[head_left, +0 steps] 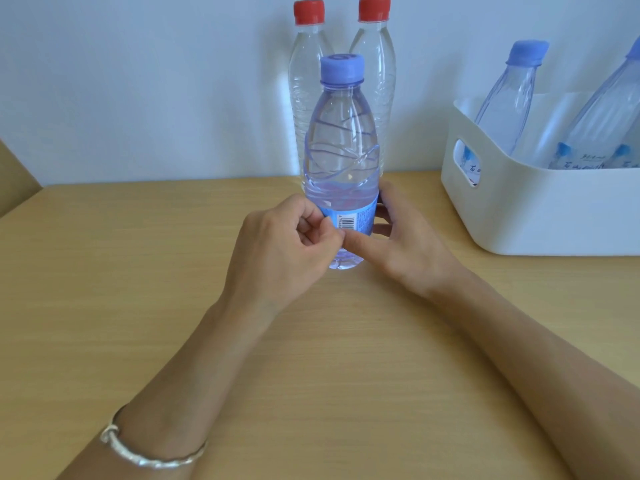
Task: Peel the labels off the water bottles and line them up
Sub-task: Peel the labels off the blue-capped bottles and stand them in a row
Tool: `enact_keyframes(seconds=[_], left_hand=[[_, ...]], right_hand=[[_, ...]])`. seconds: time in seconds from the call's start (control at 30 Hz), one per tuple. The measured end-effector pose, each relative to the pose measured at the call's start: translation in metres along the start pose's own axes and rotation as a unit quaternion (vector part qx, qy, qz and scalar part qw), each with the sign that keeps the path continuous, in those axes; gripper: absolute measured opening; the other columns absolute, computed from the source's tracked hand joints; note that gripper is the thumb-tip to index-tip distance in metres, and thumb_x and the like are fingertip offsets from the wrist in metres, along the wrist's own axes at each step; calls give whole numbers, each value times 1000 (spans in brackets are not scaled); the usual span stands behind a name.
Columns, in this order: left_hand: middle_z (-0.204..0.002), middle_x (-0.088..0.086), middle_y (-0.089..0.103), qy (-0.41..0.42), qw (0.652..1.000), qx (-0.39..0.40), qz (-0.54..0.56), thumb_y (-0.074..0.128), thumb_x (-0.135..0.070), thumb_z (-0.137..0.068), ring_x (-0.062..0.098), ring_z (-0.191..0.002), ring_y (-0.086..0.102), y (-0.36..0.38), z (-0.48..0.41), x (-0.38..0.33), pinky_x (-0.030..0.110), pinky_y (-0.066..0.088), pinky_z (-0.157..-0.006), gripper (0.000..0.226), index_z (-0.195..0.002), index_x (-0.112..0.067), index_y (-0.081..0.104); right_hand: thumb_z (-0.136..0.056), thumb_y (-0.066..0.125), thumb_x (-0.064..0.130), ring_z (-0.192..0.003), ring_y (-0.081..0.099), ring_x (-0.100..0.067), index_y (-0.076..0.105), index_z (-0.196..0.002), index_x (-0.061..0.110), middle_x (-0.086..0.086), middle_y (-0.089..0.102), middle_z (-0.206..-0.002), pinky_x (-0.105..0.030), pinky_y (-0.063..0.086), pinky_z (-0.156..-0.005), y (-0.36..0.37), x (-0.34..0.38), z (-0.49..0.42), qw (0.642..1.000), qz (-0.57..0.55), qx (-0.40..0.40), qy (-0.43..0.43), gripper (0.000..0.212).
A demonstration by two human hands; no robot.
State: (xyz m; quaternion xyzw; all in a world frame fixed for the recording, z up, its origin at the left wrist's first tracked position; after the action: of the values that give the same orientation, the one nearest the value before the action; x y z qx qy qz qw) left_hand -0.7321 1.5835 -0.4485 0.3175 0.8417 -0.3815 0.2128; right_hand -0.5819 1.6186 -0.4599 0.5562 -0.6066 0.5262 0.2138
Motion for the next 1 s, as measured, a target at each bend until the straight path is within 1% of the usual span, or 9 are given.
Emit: enact_keyframes(seconds=[0.27, 0.43, 0.53, 0.67, 0.77, 0.9, 0.93, 0.97, 1.0], left_hand=[[-54, -12, 58, 35, 999, -8, -22, 64, -34, -75, 11, -63, 58, 1, 2, -1, 31, 48, -59, 20, -71, -15, 60], [-53, -14, 56, 23, 999, -19, -16, 66, -35, -75, 11, -61, 57, 2, 2, -2, 31, 48, -59, 22, -69, -15, 60], [-52, -16, 54, 25, 999, -22, -16, 64, -32, -76, 10, -64, 58, 1, 2, -3, 28, 47, -58, 19, -68, -15, 60], [-49, -17, 50, 30, 999, -24, -28, 59, -25, -76, 13, -66, 57, 1, 2, -4, 27, 44, -57, 15, -68, -12, 60], [-50, -12, 53, 22, 999, -15, -21, 57, -23, -76, 15, -64, 56, 1, 1, -2, 27, 44, -56, 14, -69, -11, 59], [-54, -4, 59, -12, 1000, 13, 19, 56, -21, -78, 16, -61, 56, -1, 1, 1, 16, 40, -52, 15, -70, -9, 58], [-55, 0, 60, -26, 999, 23, 32, 56, -22, -78, 18, -58, 56, -1, 1, 2, 18, 42, -53, 15, -71, -9, 58], [-57, 7, 62, -44, 997, 32, 48, 55, -25, -78, 20, -57, 58, -1, 0, 5, 25, 49, -56, 17, -72, -9, 58], [-62, 14, 65, -63, 995, 37, 68, 54, -28, -76, 29, -63, 63, 0, -1, 8, 34, 54, -62, 19, -72, -10, 58]], right_hand=[[-74, 78, 33, -103, 58, 10, 47, -117, 37, 27, 62, -108, -12, 48, -86, 3, 0, 0, 1000, 9, -19, 0, 53], [-72, 78, 37, -101, 59, 8, 46, -105, 46, 27, 64, -103, -19, 50, -88, 1, 2, 1, 1000, 21, -14, 0, 47], [-72, 78, 39, -101, 60, 6, 47, -104, 47, 26, 65, -105, -23, 51, -89, 2, 2, 1, 1000, 22, -15, 0, 45], [-72, 79, 39, -101, 60, 9, 49, -111, 40, 26, 64, -104, -20, 50, -89, 2, 2, 0, 1000, 16, -15, -3, 50], [-71, 79, 42, -103, 60, 8, 49, -113, 40, 24, 65, -107, -21, 50, -90, 2, 2, 0, 1000, 10, -14, -3, 52], [-73, 79, 35, -107, 59, 6, 50, -114, 39, 22, 65, -111, -19, 50, -91, 0, -1, -1, 1000, -19, -5, 5, 50], [-76, 78, 32, -110, 59, 4, 51, -119, 34, 19, 64, -115, -22, 51, -92, 0, -2, -1, 1000, -29, -1, 8, 51], [-79, 77, 30, -112, 58, 1, 51, -125, 29, 16, 64, -118, -25, 51, -94, -1, -3, -1, 999, -37, 3, 11, 52], [-81, 75, 29, -114, 58, -1, 51, -128, 25, 14, 64, -121, -29, 52, -94, -1, -5, -1, 999, -42, 5, 12, 53]])
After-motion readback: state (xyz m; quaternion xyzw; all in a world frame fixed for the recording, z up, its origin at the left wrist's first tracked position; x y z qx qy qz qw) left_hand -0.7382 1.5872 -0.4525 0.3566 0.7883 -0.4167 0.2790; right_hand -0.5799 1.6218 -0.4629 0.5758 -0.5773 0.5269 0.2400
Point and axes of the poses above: each hand's wrist, its own z-axis away from the middle knuckle, its own y-axis out of the palm, x = y × z, the point moved 2 cm from there along -z, towards the middle knuckle
